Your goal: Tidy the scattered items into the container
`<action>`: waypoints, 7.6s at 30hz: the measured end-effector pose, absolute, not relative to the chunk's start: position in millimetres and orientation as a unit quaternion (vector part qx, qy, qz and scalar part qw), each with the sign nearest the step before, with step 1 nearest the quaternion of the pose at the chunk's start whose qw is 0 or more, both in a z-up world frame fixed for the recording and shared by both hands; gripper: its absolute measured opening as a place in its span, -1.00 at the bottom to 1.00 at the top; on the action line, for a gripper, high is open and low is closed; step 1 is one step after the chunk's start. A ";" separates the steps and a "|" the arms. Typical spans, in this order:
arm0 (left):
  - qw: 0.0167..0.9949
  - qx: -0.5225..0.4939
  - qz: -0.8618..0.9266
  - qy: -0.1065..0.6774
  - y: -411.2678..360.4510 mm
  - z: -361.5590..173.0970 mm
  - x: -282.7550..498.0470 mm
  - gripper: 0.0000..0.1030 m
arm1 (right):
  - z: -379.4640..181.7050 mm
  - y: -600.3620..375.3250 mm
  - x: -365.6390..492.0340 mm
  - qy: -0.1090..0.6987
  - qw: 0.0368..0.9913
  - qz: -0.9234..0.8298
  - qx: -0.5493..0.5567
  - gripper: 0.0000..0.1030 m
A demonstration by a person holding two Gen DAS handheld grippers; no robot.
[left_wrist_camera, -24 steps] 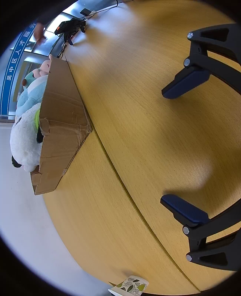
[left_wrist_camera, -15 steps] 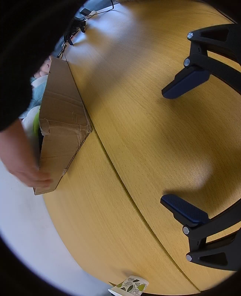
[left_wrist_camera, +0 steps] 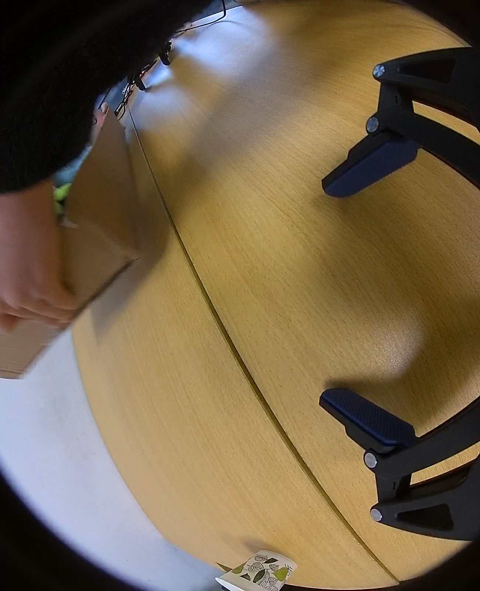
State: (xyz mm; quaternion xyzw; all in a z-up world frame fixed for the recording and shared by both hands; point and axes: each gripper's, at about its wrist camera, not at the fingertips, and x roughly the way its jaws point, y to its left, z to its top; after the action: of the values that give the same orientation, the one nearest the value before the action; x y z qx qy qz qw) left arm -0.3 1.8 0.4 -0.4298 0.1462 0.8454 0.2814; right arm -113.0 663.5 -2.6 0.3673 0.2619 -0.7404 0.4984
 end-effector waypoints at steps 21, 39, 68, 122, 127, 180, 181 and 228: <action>0.281 -0.430 0.846 0.146 9.0 -2.3 -5.0 1.00 | -1.2 661.6 -114.0 0.263 0.498 -0.741 0.367 1.00; 0.280 -0.430 0.846 0.146 16.6 -4.6 -10.6 1.00 | 0.0 659.5 -112.5 0.263 0.497 -0.741 0.367 1.00; 0.279 -0.430 0.846 0.145 16.6 -4.6 -10.4 1.00 | -0.5 660.0 -113.0 0.263 0.497 -0.741 0.366 1.00; 0.126 -0.446 0.884 0.061 68.8 -10.7 -24.0 1.00 | -0.2 648.9 -115.4 0.245 0.460 -0.765 0.379 1.00; 0.118 -0.448 0.884 0.062 73.3 -12.4 -25.8 1.00 | -0.2 648.9 -115.5 0.245 0.460 -0.765 0.379 1.00; 0.095 -0.296 0.950 -0.033 268.9 166.2 138.2 0.99 | 139.9 636.2 130.2 0.075 0.228 -0.946 0.218 0.99; 0.106 -0.297 0.948 -0.035 280.2 167.2 139.2 0.99 | 147.4 624.4 134.3 0.081 0.217 -0.948 0.217 0.99; 0.258 -0.449 0.789 -0.332 284.3 79.6 23.2 0.59 | 168.0 537.6 -64.1 0.093 0.266 -0.923 0.261 0.99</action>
State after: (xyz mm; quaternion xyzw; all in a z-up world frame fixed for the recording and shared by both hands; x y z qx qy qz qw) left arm 23.2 284.3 79.6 -0.4488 -0.3317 0.7886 0.2581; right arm -64.1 537.6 168.0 0.2608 0.0927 -0.9233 0.2664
